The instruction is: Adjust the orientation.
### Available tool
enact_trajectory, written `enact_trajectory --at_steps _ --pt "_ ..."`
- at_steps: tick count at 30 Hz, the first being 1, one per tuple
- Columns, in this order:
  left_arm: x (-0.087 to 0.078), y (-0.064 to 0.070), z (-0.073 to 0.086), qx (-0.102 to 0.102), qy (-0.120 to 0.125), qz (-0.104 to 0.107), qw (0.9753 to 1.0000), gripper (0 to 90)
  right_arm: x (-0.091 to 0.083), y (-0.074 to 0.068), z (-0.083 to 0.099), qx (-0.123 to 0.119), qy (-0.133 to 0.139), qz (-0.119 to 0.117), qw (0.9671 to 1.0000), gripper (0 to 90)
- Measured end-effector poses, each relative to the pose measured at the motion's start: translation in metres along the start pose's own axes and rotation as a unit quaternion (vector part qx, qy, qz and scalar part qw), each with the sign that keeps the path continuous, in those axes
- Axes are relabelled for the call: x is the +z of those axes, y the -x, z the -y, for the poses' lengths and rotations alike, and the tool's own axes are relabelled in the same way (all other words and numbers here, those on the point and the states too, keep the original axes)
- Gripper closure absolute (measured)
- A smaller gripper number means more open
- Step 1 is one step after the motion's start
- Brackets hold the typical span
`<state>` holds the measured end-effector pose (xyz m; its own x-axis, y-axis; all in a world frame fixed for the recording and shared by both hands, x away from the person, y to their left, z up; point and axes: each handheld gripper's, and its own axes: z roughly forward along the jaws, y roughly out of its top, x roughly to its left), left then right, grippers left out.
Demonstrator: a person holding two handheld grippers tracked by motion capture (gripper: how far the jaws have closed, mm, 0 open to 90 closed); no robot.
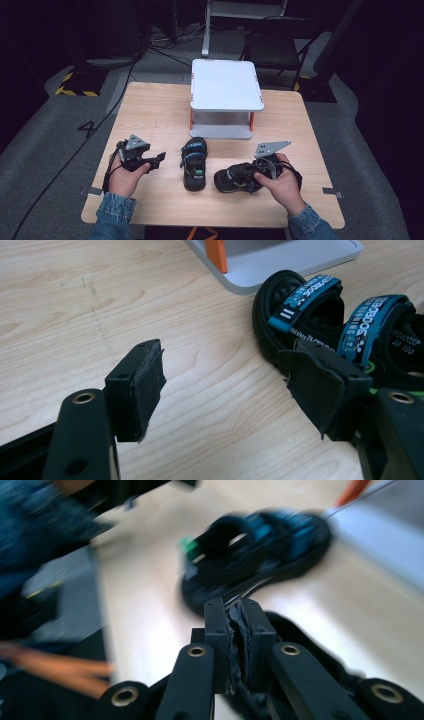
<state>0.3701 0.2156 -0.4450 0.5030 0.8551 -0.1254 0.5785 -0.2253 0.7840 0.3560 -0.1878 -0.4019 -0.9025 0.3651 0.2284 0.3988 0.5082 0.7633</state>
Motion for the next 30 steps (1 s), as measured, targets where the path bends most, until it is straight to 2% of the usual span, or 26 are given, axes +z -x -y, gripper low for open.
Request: enact_trajectory --at_steps 1,4,5,9,11,12,14,16,17,18,19,20,21,22,23,24,25,26,27,28,29,30 --pt "0.0 0.0 0.0 0.0 0.0 0.0 1.0 31.1 0.0 0.0 0.0 0.0 0.0 0.0 1.0 84.9" --pt "0.005 0.002 -0.006 0.006 0.003 0.006 1.0 31.0 -0.01 -0.011 0.007 -0.002 -0.052 -0.041 0.9978 84.8" --pt "0.007 0.003 -0.007 0.005 0.004 0.007 1.0 31.0 -0.01 -0.011 0.007 -0.002 -0.052 -0.041 0.9978 84.8" --pt "0.016 0.006 -0.013 0.014 0.0 0.015 0.9998 30.9 -0.013 -0.015 0.018 0.006 -0.108 -0.069 0.9918 84.7" --pt "0.02 0.008 -0.015 0.018 -0.003 0.018 0.9997 30.9 -0.01 -0.015 0.02 0.008 -0.111 -0.072 0.9911 84.6" --pt "0.022 0.009 -0.016 0.019 -0.005 0.021 0.9996 30.7 -0.005 -0.016 0.024 0.013 -0.117 -0.081 0.9897 84.1" --pt "0.025 0.01 -0.018 0.022 -0.004 0.025 0.9994 30.7 -0.003 -0.017 0.024 0.015 -0.117 -0.081 0.9897 83.2" --pt "0.026 0.01 -0.019 0.022 -0.005 0.026 0.9994 30.6 -0.005 -0.018 0.024 0.007 -0.107 -0.069 0.9918 74.5" --pt "0.027 0.01 -0.019 0.022 -0.005 0.026 0.9994 30.6 -0.011 -0.019 0.021 -0.008 -0.08 -0.05 0.9955 53.6" --pt "0.028 0.009 -0.02 0.021 -0.004 0.025 0.9995 30.6 -0.015 -0.019 0.02 -0.007 -0.057 -0.037 0.9977 50.2" --pt "0.028 0.009 -0.02 0.021 -0.004 0.025 0.9995 30.6 -0.015 -0.019 0.02 -0.007 -0.057 -0.037 0.9977 50.2" --pt "0.029 0.009 -0.02 0.021 -0.007 0.026 0.9994 30.6 -0.025 -0.014 0.018 0.002 -0.03 -0.004 0.9995 48.5" --pt "0.029 0.009 -0.02 0.021 -0.007 0.026 0.9994 30.6 -0.025 -0.014 0.018 0.002 -0.03 -0.004 0.9995 48.5" --pt "0.029 0.009 -0.019 0.022 -0.007 0.025 0.9994 30.6 -0.029 -0.011 0.019 0.008 -0.028 0.021 0.9994 47.4" --pt "0.029 0.01 -0.019 0.021 -0.007 0.026 0.9994 30.6 -0.03 -0.004 0.023 0.026 -0.04 0.059 0.9971 46.9" --pt "0.029 0.01 -0.019 0.021 -0.007 0.026 0.9994 30.6 -0.03 -0.004 0.023 0.026 -0.04 0.059 0.9971 46.9" --pt "0.029 0.011 -0.018 0.022 -0.01 0.026 0.9994 30.6 -0.028 -0.001 0.026 0.04 -0.052 0.065 0.9957 46.5" --pt "0.028 0.011 -0.017 0.024 -0.01 0.025 0.9994 30.5 -0.02 0.005 0.031 0.06 -0.087 0.075 0.9916 45.6" --pt "0.028 0.011 -0.017 0.024 -0.01 0.025 0.9994 30.5 -0.02 0.005 0.031 0.06 -0.087 0.075 0.9916 45.6" --pt "0.027 0.011 -0.016 0.023 -0.012 0.024 0.9994 30.5 -0.012 0.008 0.034 0.066 -0.11 0.086 0.988 46.2" --pt "0.027 0.011 -0.015 0.022 -0.011 0.023 0.9994 30.5 -0.009 0.008 0.035 0.068 -0.117 0.086 0.987 47.8" --pt "0.026 0.011 -0.014 0.02 -0.012 0.022 0.9995 30.5 -0.005 0.009 0.036 0.069 -0.12 0.078 0.9873 53.4"
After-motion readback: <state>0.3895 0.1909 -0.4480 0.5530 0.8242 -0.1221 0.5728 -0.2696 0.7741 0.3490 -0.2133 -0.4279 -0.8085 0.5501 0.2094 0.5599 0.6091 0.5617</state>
